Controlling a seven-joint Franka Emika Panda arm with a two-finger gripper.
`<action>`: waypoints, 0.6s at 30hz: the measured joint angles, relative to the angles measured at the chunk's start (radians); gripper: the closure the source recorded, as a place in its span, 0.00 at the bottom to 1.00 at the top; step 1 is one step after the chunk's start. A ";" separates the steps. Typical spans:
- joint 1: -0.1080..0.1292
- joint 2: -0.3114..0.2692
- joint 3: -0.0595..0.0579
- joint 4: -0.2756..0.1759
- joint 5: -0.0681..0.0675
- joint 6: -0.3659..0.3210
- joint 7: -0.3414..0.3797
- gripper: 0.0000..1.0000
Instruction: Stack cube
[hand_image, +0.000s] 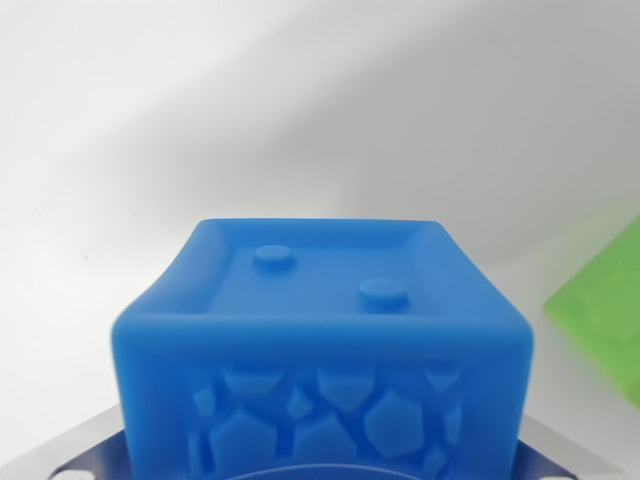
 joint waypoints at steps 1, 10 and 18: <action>0.001 -0.008 -0.001 -0.001 -0.002 -0.006 0.001 1.00; 0.004 -0.082 -0.008 -0.010 -0.022 -0.070 0.015 1.00; 0.004 -0.152 -0.010 -0.013 -0.038 -0.135 0.028 1.00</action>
